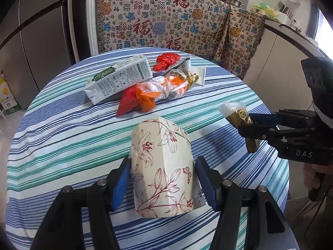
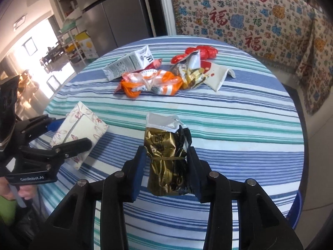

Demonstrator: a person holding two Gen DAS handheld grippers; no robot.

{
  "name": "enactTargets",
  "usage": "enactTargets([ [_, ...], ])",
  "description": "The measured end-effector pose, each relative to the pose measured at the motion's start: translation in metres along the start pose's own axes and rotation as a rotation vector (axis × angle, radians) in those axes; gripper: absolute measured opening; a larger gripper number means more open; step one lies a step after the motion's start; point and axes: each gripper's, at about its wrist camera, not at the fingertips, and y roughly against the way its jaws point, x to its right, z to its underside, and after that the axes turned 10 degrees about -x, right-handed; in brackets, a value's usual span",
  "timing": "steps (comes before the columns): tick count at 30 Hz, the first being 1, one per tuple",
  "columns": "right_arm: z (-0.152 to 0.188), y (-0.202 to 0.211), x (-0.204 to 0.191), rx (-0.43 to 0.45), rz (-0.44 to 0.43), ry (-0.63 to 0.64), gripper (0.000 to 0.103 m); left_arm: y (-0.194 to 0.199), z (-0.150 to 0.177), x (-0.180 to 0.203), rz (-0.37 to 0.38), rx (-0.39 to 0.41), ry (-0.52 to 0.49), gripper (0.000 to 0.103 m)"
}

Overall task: Collect trash
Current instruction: 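Carry the paper cup and gold wrapper over the blue wastebasket with both grippers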

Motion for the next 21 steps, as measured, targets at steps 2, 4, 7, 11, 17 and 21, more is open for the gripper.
enactTargets([
  [2,0.006,0.007,0.01,0.016,-0.004,-0.032,0.04,0.0,-0.002,0.01,0.007,0.004,-0.013,0.062],
  [4,0.013,0.014,0.018,0.033,-0.011,-0.061,0.04,-0.001,-0.005,0.022,0.013,0.004,-0.029,0.062],
  [7,0.024,0.026,0.031,0.055,-0.017,-0.105,0.041,-0.003,-0.01,0.037,0.02,0.006,-0.047,0.062],
  [11,0.038,0.045,0.052,0.09,-0.019,-0.171,0.041,-0.004,-0.018,0.063,0.046,0.009,-0.083,0.062],
  [17,0.069,0.083,0.107,0.148,0.012,-0.302,0.041,-0.007,-0.036,0.117,0.11,0.019,-0.17,0.062],
  [21,0.096,0.11,0.152,0.174,0.068,-0.403,0.041,-0.014,-0.045,0.159,0.169,0.014,-0.237,0.062],
])
